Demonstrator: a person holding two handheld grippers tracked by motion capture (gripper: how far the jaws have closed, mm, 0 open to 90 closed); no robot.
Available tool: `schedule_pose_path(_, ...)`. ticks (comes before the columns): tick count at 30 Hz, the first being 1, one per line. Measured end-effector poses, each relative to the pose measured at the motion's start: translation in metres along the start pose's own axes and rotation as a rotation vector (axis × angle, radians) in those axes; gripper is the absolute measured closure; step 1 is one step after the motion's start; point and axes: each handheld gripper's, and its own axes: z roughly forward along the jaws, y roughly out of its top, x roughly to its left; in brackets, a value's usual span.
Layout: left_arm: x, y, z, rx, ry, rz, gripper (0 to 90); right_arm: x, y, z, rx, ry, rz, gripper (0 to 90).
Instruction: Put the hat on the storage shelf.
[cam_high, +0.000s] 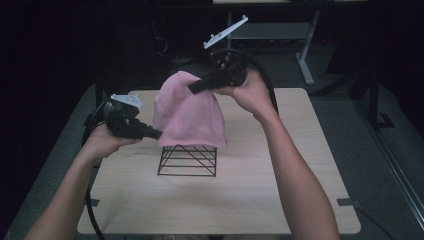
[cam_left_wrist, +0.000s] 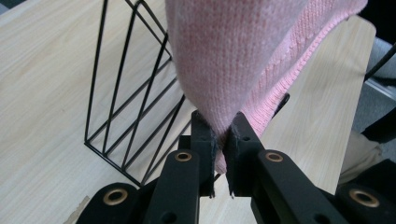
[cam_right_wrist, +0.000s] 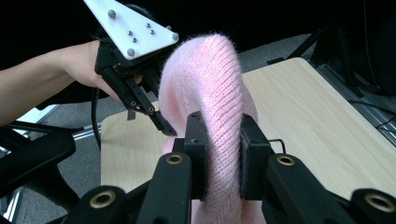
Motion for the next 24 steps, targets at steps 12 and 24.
schedule_pose_path(12,0.001,-0.010,0.005,0.005,0.009,-0.002,83.2,-0.002,-0.012,0.006,-0.007,0.028,0.005,76.8)
schedule_pose_path(24,0.004,-0.027,0.010,0.001,0.022,-0.004,83.3,0.002,-0.023,0.022,-0.007,0.082,-0.013,76.6)
